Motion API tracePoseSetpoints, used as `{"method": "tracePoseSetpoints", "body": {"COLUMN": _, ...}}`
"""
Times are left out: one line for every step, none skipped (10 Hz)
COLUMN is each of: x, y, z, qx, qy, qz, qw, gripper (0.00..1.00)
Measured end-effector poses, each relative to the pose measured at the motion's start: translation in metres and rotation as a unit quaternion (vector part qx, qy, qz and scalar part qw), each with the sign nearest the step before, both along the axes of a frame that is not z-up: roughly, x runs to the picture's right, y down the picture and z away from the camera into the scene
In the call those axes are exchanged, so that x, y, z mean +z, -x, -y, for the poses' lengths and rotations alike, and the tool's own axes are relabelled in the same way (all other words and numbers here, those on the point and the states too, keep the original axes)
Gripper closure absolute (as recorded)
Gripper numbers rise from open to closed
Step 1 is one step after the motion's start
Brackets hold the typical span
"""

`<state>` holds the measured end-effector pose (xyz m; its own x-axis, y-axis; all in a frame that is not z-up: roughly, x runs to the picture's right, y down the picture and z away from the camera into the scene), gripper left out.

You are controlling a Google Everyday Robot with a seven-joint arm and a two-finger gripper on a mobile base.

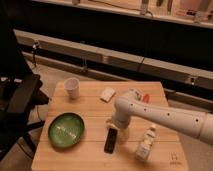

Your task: Place the eraser in the ceramic cup

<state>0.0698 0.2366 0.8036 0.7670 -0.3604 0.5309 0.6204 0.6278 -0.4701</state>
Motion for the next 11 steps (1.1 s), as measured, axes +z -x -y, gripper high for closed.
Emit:
{"method": "tracePoseSetpoints", "body": {"x": 0.000, "y": 0.001, "z": -0.006, "qx": -0.015, "qy": 0.011, "qz": 0.012, "qw": 0.9998, "gripper": 0.20}}
{"method": "tracePoseSetpoints", "body": {"x": 0.001, "y": 0.006, "z": -0.011, "qx": -0.044, "qy": 0.016, "qz": 0.042, "qw": 0.9980, "gripper": 0.20}}
{"method": "tracePoseSetpoints", "body": {"x": 0.001, "y": 0.010, "z": -0.015, "qx": -0.073, "qy": 0.020, "qz": 0.066, "qw": 0.9950, "gripper": 0.20}}
{"method": "tracePoseSetpoints", "body": {"x": 0.000, "y": 0.017, "z": -0.023, "qx": -0.110, "qy": 0.026, "qz": 0.095, "qw": 0.9890, "gripper": 0.20}}
{"method": "tracePoseSetpoints", "body": {"x": 0.000, "y": 0.021, "z": -0.027, "qx": -0.127, "qy": 0.030, "qz": 0.107, "qw": 0.9857, "gripper": 0.20}}
{"method": "tracePoseSetpoints", "body": {"x": -0.001, "y": 0.023, "z": -0.031, "qx": -0.138, "qy": 0.033, "qz": 0.111, "qw": 0.9837, "gripper": 0.25}}
{"method": "tracePoseSetpoints", "body": {"x": -0.002, "y": 0.024, "z": -0.035, "qx": -0.146, "qy": 0.033, "qz": 0.112, "qw": 0.9823, "gripper": 0.34}}
{"method": "tracePoseSetpoints", "body": {"x": -0.004, "y": 0.025, "z": -0.037, "qx": -0.151, "qy": 0.033, "qz": 0.110, "qw": 0.9819, "gripper": 0.46}}
{"method": "tracePoseSetpoints", "body": {"x": -0.005, "y": 0.027, "z": -0.038, "qx": -0.151, "qy": 0.029, "qz": 0.111, "qw": 0.9818, "gripper": 0.56}}
{"method": "tracePoseSetpoints", "body": {"x": -0.006, "y": 0.028, "z": -0.039, "qx": -0.152, "qy": 0.029, "qz": 0.112, "qw": 0.9816, "gripper": 0.66}}
{"method": "tracePoseSetpoints", "body": {"x": -0.007, "y": 0.028, "z": -0.040, "qx": -0.153, "qy": 0.029, "qz": 0.113, "qw": 0.9813, "gripper": 0.76}}
